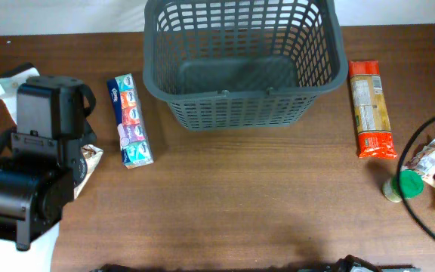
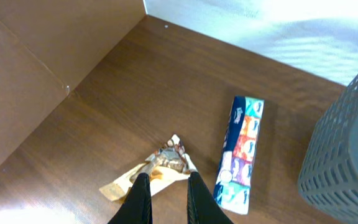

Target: Pack container

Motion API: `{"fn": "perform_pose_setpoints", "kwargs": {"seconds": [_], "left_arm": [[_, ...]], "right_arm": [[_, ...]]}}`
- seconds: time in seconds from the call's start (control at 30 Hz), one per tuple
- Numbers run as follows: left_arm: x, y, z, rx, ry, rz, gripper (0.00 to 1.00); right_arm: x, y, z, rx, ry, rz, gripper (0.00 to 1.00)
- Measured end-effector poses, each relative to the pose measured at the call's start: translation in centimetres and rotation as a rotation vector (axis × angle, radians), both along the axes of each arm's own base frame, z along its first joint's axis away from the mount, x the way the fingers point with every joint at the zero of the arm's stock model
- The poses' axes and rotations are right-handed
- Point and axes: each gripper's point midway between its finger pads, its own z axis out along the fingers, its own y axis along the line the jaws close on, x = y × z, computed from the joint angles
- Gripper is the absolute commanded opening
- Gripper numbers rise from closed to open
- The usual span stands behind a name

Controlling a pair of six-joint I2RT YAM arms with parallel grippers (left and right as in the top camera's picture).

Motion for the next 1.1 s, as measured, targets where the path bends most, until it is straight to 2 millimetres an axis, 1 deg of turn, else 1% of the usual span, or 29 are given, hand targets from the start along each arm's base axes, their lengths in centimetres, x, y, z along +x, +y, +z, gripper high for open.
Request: {"fn": "perform_pose_setpoints", "kwargs": {"seconds": [0.03, 0.07, 0.13, 0.17, 0.2, 0.23, 0.27, 0.3, 0.33, 0.37, 0.43, 0.53, 0.63, 0.73, 0.77, 0.83, 0.93, 1.03, 1.1], "left_arm": [[0.2, 0.0, -0.1, 0.003, 0.005, 0.000, 0.07], [0.4, 0.0, -0.2, 0.006, 0.012, -0.002, 0.08], [1.1, -0.1, -0.8, 0.015, 0.040, -0.004, 0.08], [1.4, -0.2, -1.2, 0.019, 0.057, -0.006, 0.11], [1.8, -0.3, -1.7, 0.024, 0.079, -0.006, 0.17], [2.4, -0.4, -2.3, 0.033, 0.106, -0.010, 0.27], [2.9, -0.5, -2.9, 0.040, 0.131, -0.012, 0.47], [3.4, -0.6, -3.5, 0.043, 0.151, -0.012, 0.52], [3.9, -0.7, -4.1, 0.048, 0.176, -0.014, 0.58], [4.3, -0.8, -4.7, 0.052, 0.198, -0.014, 0.68], [4.9, -0.9, -5.7, 0.060, 0.240, -0.016, 1.00], [5.6, -1.2, -6.8, 0.063, 0.278, -0.021, 1.00], [5.9, -1.3, -7.3, 0.064, 0.294, -0.023, 1.00], [6.2, -1.3, -7.6, 0.066, 0.306, -0.023, 1.00], [6.2, -1.4, -7.7, 0.067, 0.310, -0.023, 1.00], [6.3, -1.4, -7.9, 0.068, 0.314, -0.023, 1.00], [6.3, -1.4, -7.9, 0.068, 0.314, -0.023, 1.00], [6.3, -1.3, -7.9, 0.068, 0.314, -0.022, 1.00], [6.3, -1.1, -7.9, 0.066, 0.315, -0.017, 1.00]], "right_arm": [[-0.6, 0.0, -1.1, 0.002, 0.032, -0.009, 0.25], [-1.0, 0.0, -2.0, 0.006, 0.059, -0.013, 0.31], [-1.7, 0.0, -3.9, 0.018, 0.119, -0.021, 0.35], [-1.9, 0.1, -4.5, 0.024, 0.138, -0.025, 0.36], [-2.2, 0.0, -5.4, 0.032, 0.165, -0.029, 0.40], [-2.4, 0.0, -6.1, 0.042, 0.189, -0.038, 0.50], [-2.5, 0.0, -6.7, 0.050, 0.208, -0.044, 0.86], [-2.6, 0.0, -7.4, 0.060, 0.230, -0.050, 1.00], [-2.7, 0.0, -8.0, 0.068, 0.251, -0.053, 0.99], [-2.8, 0.0, -8.5, 0.077, 0.270, -0.056, 0.99], [-2.9, 0.1, -9.4, 0.093, 0.300, -0.060, 0.99], [-3.1, -0.2, -10.6, 0.106, 0.350, -0.087, 0.99], [-3.1, -0.8, -11.0, 0.098, 0.370, -0.127, 0.99], [-2.0, -1.8, -11.3, 0.075, 0.341, -0.165, 0.99], [-1.4, -2.3, -11.5, 0.070, 0.324, -0.180, 0.99], [-0.8, -3.1, -12.0, 0.069, 0.314, -0.206, 0.99], [-0.3, -4.4, -13.5, 0.087, 0.329, -0.260, 0.99], [-0.1, -5.7, -15.6, 0.129, 0.348, -0.313, 0.99], [0.1, -6.4, -17.4, 0.175, 0.357, -0.340, 0.99]]}}
